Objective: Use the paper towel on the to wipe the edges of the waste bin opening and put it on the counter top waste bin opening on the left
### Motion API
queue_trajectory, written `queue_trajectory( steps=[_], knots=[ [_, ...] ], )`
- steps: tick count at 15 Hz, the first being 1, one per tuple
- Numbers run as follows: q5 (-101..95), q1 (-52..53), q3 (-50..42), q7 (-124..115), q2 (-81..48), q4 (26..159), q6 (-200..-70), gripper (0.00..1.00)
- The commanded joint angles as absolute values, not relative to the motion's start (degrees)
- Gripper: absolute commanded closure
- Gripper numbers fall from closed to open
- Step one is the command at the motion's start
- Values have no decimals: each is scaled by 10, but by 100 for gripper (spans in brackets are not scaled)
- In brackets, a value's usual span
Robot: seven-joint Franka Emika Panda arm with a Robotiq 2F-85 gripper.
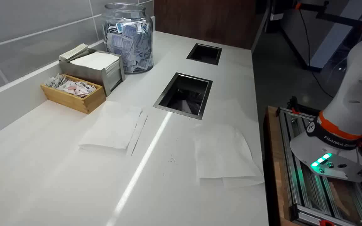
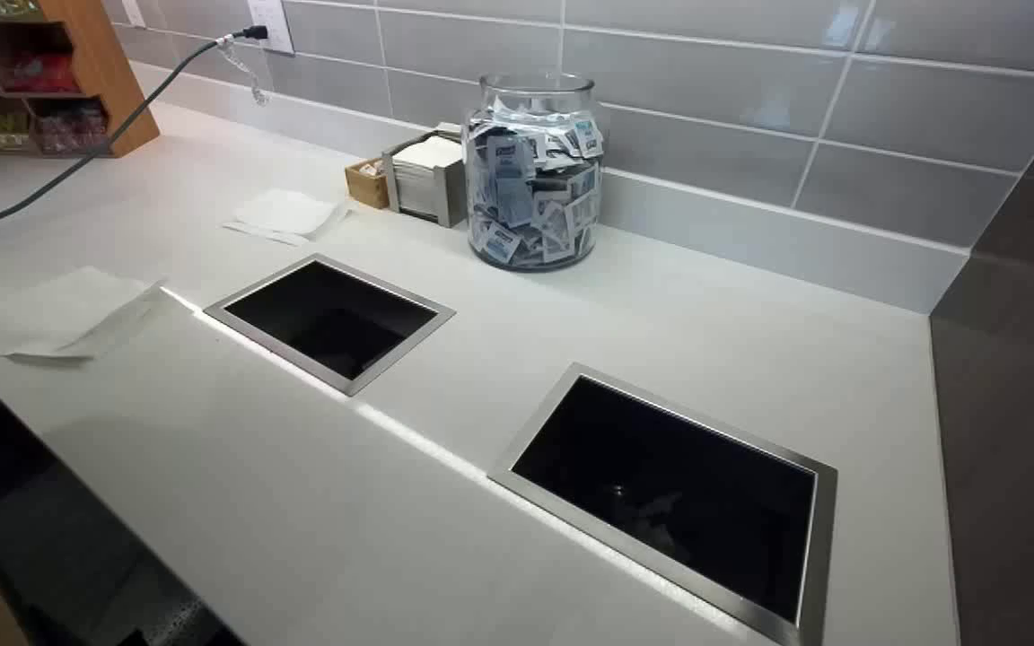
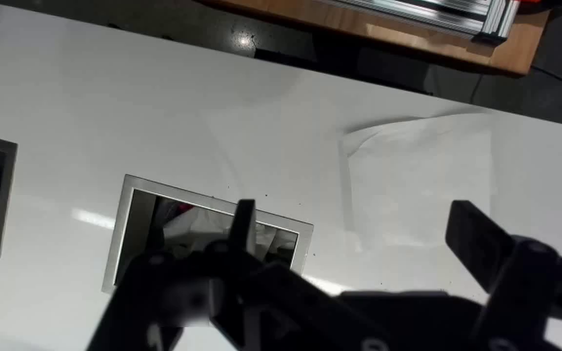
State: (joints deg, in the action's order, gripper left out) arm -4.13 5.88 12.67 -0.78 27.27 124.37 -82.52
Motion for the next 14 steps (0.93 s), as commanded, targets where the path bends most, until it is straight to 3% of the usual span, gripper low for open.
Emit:
queue_trajectory(
  steps=[1, 14],
  knots=[
    [-45, 72, 116, -13, 271, 1242, -823, 0],
    [-33, 68, 113, -30, 254, 1279, -829, 0]
  ],
)
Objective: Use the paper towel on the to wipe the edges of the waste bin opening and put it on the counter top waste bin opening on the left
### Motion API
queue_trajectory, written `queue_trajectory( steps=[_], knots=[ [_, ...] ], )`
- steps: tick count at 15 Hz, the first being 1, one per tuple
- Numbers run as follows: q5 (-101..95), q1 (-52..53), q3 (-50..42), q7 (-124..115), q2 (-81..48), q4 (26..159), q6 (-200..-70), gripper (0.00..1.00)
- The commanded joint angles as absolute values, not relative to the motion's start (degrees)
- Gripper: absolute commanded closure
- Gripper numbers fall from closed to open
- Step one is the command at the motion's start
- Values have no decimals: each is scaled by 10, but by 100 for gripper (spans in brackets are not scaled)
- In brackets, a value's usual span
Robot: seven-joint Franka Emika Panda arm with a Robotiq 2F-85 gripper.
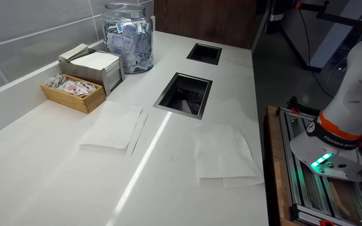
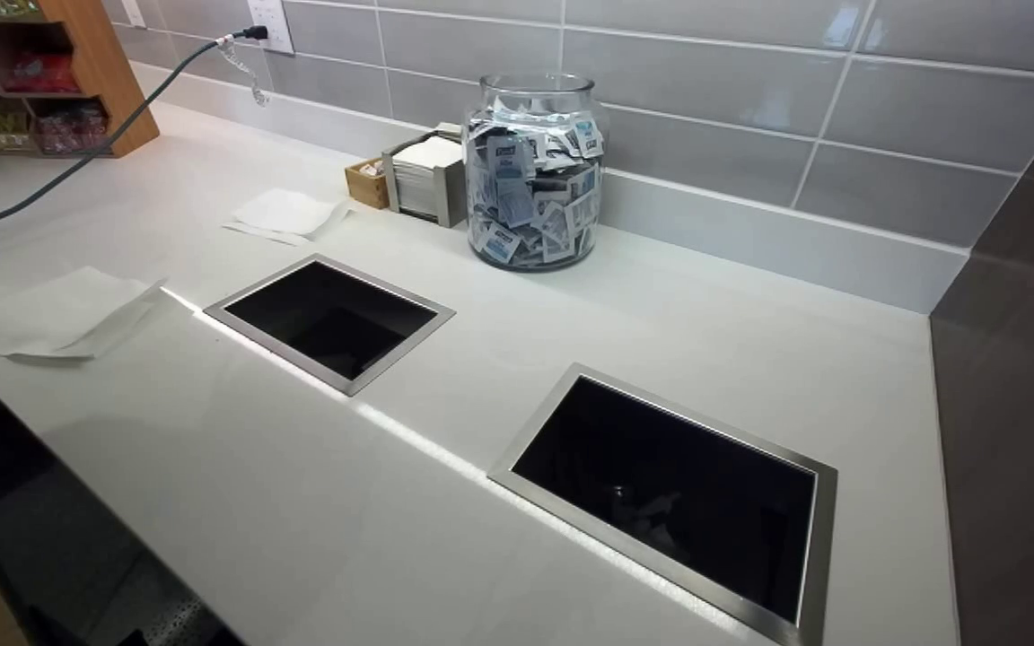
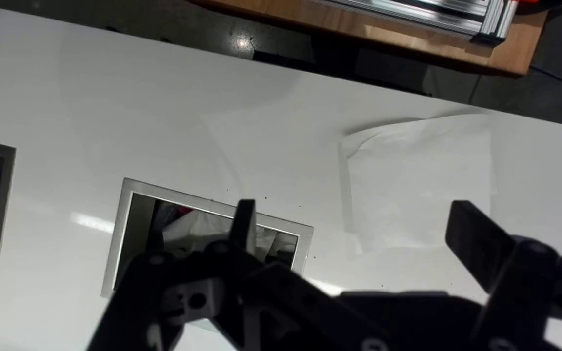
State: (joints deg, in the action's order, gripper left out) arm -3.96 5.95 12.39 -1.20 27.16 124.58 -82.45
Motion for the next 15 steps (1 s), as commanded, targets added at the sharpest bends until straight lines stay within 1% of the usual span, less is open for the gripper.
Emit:
queue_trajectory(
  steps=[1, 4, 10, 11, 12, 15],
  knots=[
    [-34, 75, 118, -28, 253, 1305, -853, 0],
    [-57, 91, 133, -24, 242, 1368, -936, 0],
    [-75, 124, 163, -47, 198, 1469, -1171, 0],
    [-56, 131, 161, -42, 179, 1470, -1185, 0],
    [-65, 125, 154, -33, 196, 1453, -1148, 0],
    [-63, 132, 157, -36, 177, 1463, -1175, 0]
  ],
)
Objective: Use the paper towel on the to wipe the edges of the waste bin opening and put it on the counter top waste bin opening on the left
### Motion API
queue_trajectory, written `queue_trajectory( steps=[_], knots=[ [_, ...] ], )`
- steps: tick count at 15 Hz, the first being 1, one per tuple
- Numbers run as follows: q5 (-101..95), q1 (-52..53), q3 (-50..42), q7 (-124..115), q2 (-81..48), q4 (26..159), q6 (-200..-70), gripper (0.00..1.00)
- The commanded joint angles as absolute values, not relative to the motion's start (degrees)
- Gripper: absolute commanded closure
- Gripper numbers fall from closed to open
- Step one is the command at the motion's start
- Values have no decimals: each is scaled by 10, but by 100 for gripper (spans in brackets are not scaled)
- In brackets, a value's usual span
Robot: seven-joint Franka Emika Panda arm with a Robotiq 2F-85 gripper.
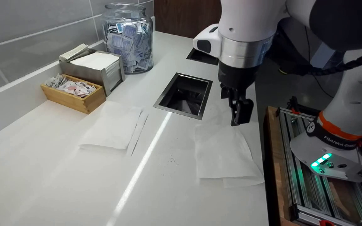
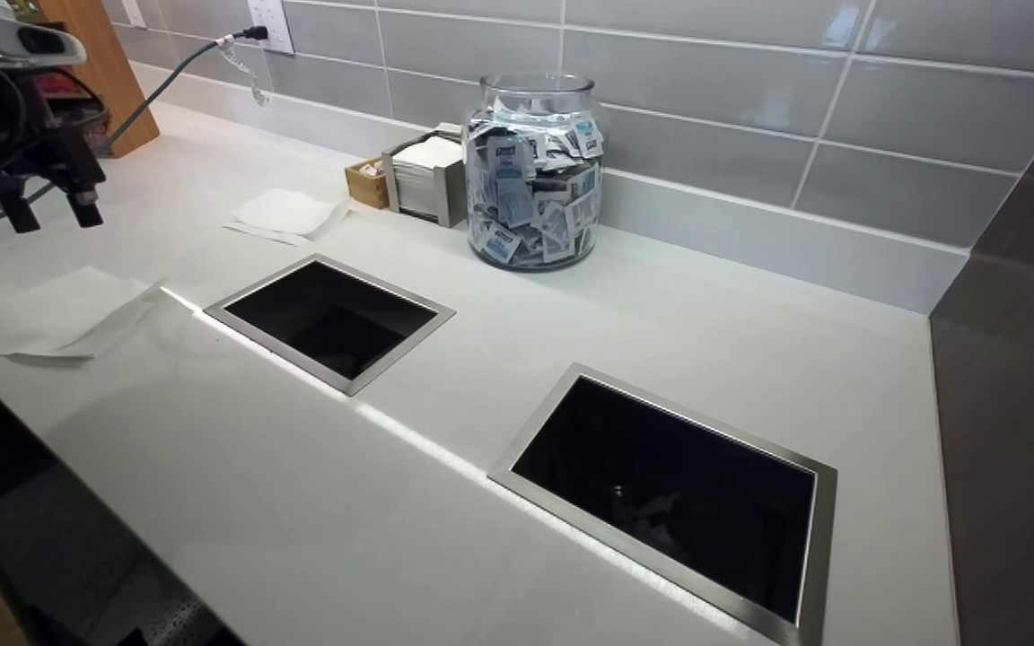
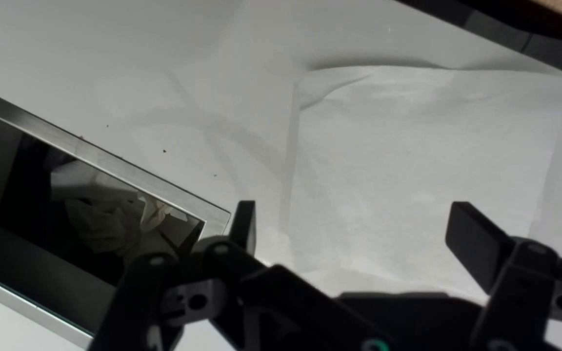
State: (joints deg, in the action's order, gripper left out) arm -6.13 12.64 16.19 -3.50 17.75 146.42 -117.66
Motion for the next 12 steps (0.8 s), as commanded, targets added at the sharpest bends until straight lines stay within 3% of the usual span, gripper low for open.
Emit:
queue_trajectory(
  steps=[1, 8, 12],
  knots=[
    [-63, 132, 157, -36, 176, 1463, -1175, 0],
    [4, 141, 142, -12, 143, 1504, -1339, 0],
    [24, 142, 145, -14, 110, 1514, -1352, 0]
  ],
)
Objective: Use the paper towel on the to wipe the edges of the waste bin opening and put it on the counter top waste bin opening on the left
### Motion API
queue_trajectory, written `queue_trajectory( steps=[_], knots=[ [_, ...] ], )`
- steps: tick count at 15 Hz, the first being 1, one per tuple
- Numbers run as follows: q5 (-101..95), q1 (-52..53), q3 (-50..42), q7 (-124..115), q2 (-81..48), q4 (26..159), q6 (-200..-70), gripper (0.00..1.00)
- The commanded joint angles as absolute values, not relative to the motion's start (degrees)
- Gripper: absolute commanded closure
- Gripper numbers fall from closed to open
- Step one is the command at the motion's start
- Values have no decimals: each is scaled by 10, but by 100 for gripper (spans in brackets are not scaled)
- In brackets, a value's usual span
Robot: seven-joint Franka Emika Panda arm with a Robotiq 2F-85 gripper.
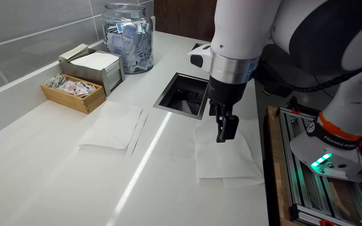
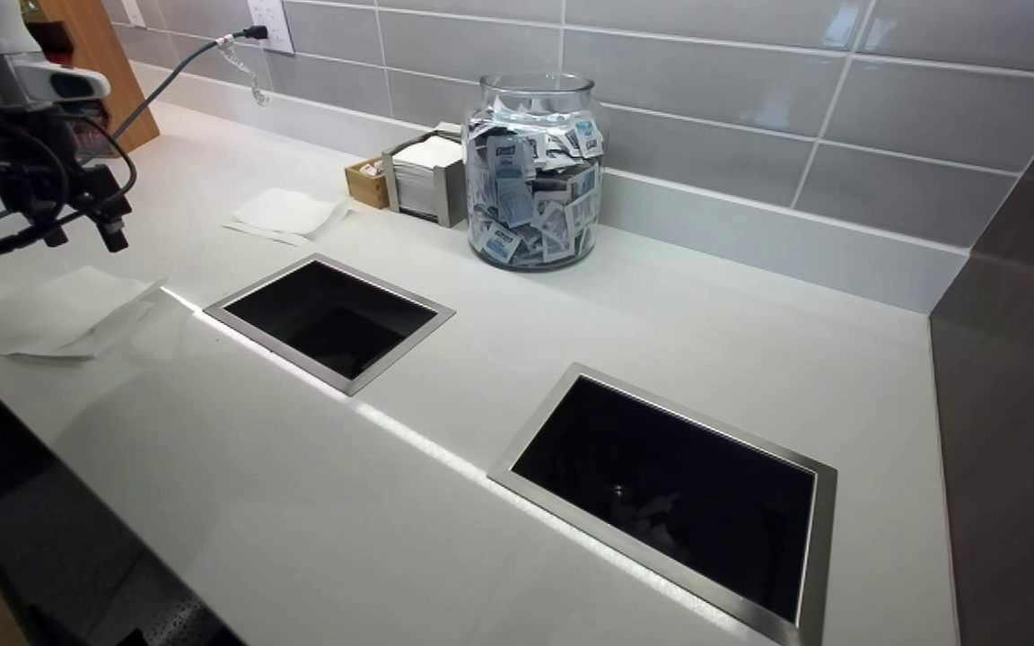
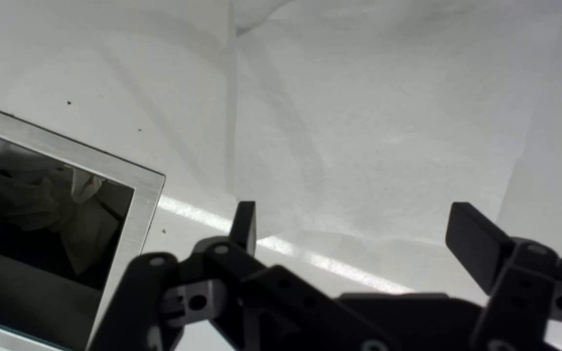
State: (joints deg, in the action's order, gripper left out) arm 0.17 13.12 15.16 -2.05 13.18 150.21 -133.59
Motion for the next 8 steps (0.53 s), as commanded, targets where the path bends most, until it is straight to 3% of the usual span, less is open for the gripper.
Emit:
queue_trajectory(
  steps=[1, 5, 6, 7, 8],
  knots=[
    [27, 142, 144, -10, 103, 1517, -1355, 0],
    [28, 141, 144, 14, 76, 1524, -1362, 0],
    [21, 139, 144, 16, 70, 1527, -1367, 5],
    [21, 138, 143, 20, 65, 1529, -1374, 25],
    [16, 137, 144, 21, 59, 1533, -1386, 29]
  ],
)
